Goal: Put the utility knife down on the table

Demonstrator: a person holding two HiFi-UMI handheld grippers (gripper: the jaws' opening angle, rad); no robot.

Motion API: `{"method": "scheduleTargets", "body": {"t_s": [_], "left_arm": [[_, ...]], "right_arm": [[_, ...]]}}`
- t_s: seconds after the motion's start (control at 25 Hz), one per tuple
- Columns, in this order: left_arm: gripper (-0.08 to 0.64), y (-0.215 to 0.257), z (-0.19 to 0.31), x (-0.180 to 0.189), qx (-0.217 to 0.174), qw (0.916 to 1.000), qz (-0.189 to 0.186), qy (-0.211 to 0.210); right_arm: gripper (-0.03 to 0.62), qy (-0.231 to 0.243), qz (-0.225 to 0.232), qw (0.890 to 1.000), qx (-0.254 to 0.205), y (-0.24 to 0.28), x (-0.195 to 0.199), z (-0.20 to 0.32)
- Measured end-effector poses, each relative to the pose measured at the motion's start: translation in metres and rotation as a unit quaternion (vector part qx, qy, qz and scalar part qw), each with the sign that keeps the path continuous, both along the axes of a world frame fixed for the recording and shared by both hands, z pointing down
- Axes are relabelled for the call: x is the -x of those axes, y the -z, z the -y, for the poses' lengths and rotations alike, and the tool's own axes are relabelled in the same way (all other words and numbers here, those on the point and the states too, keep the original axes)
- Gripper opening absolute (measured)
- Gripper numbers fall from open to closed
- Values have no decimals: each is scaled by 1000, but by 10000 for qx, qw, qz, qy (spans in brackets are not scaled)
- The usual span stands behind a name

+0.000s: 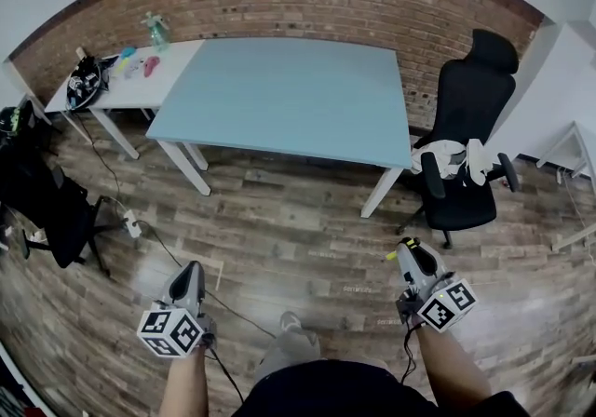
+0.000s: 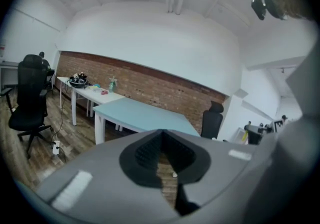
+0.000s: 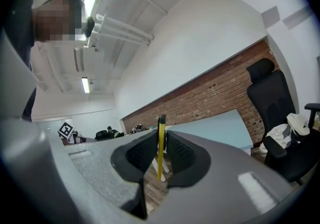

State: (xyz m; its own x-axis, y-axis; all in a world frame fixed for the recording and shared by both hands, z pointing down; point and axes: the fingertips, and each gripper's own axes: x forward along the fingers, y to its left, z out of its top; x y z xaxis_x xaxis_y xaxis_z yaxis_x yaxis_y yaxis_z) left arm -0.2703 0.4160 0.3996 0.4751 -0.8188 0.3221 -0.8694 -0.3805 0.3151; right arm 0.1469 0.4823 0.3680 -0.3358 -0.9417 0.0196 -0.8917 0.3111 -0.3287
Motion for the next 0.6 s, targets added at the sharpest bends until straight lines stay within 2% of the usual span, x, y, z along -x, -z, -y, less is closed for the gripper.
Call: {"method": "scheduleTargets", "body": {"t_s": [0.24, 0.36, 0.6], "left_arm": [[3, 14, 62, 8, -193, 9991, -71, -363], [3, 14, 84, 8, -192, 9988, -116, -446], [3, 14, 115, 9, -248, 9987, -94, -442]], "right_arm": [[55, -122, -28, 9998, -164, 17, 36, 51], [55, -30, -73, 9999, -87, 13, 50, 66], [55, 62, -98, 9999, 13, -2, 50, 106]]}}
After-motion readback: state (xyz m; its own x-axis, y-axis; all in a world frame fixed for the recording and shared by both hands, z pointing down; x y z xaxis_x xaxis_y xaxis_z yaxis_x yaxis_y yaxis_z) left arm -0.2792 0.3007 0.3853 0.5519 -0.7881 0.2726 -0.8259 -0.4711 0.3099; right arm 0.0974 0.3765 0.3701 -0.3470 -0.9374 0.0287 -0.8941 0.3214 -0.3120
